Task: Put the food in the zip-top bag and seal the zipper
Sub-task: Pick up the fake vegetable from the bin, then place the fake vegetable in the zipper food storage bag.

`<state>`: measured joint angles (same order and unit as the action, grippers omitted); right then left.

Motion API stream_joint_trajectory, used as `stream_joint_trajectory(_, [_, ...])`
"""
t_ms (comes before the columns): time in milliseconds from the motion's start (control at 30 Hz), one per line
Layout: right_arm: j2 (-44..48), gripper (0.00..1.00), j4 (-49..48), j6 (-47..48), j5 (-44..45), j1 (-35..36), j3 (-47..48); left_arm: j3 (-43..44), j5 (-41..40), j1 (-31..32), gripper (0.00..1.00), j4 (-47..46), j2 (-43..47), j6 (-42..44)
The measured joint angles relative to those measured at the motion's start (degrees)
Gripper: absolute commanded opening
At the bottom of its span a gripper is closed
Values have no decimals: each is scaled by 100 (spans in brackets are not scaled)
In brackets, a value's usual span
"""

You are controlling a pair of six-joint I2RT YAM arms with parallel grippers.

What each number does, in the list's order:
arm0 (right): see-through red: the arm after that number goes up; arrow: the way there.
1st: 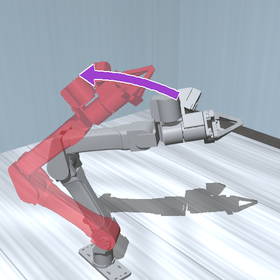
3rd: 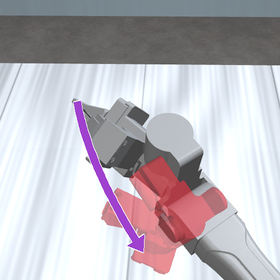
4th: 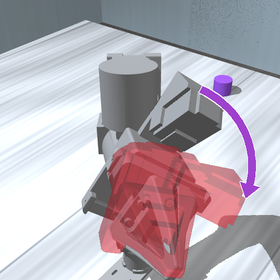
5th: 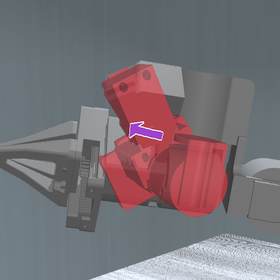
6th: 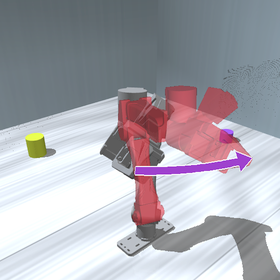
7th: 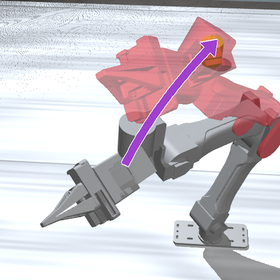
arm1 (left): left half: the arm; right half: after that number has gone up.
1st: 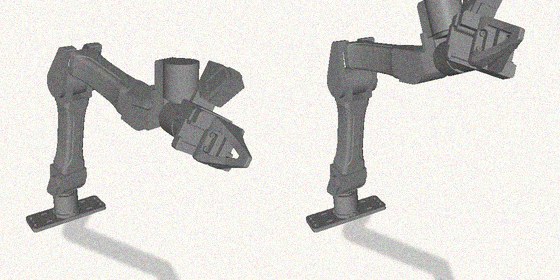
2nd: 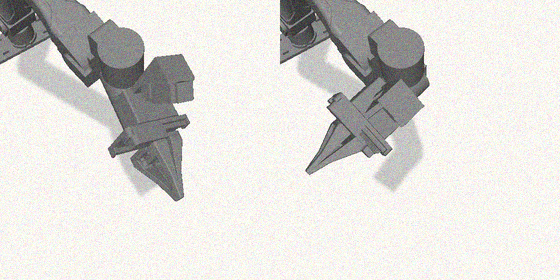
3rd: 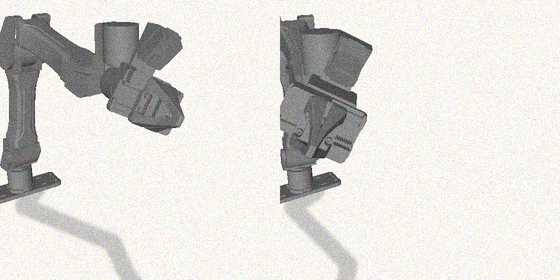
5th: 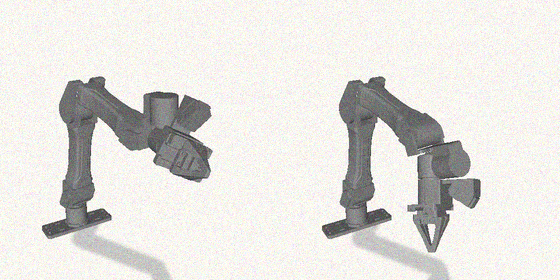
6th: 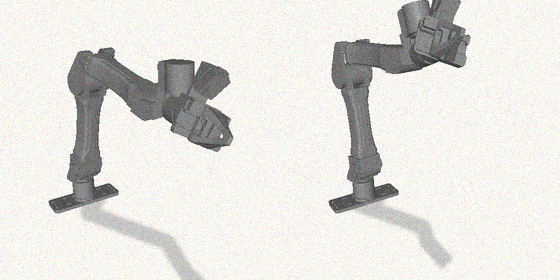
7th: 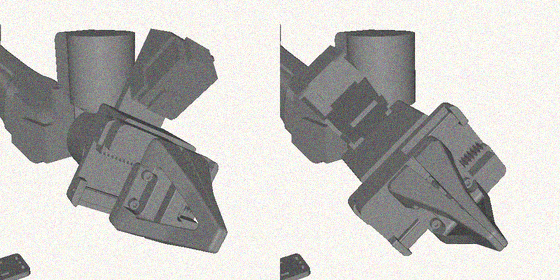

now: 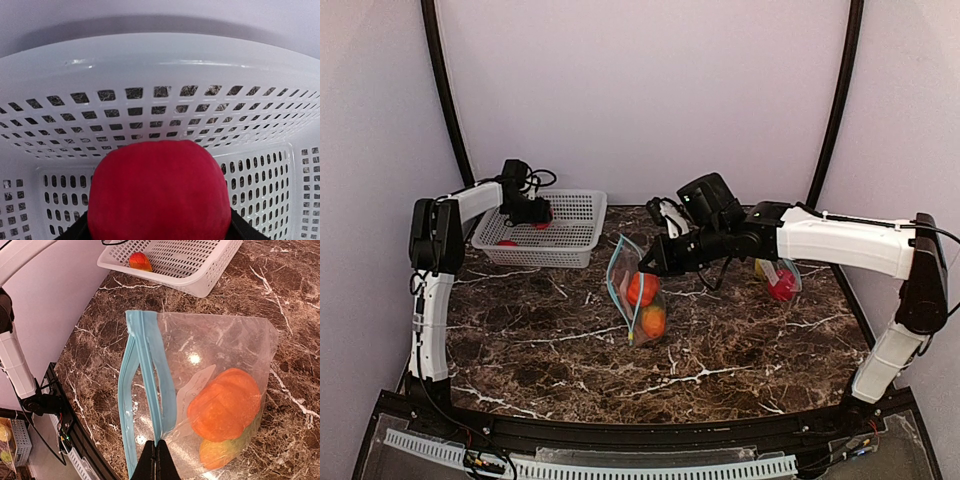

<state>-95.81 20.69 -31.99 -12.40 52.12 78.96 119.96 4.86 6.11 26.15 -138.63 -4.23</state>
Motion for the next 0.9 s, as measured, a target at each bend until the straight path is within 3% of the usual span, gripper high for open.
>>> stream_joint_trajectory(200, [0,0,2,2,0,0,0,-964,70,0,56,-256,1047,-155])
stream_joint_trajectory(400, [0,0,0,20,0,0,0,-3051,345,0,55,-1364,3580,-608])
stream_joint_trajectory(567, [4,0,-2,24,7,0,0,-4286,713,125,54,-1974,5031,-883])
stream_joint_trajectory(700, [42,0,0,26,24,0,-2,-5123,1014,752,55,-1939,6037,-964])
stream_joint_trajectory(900, [85,0,0,24,44,0,-2,-5661,1836,1956,55,-1729,7075,-1147])
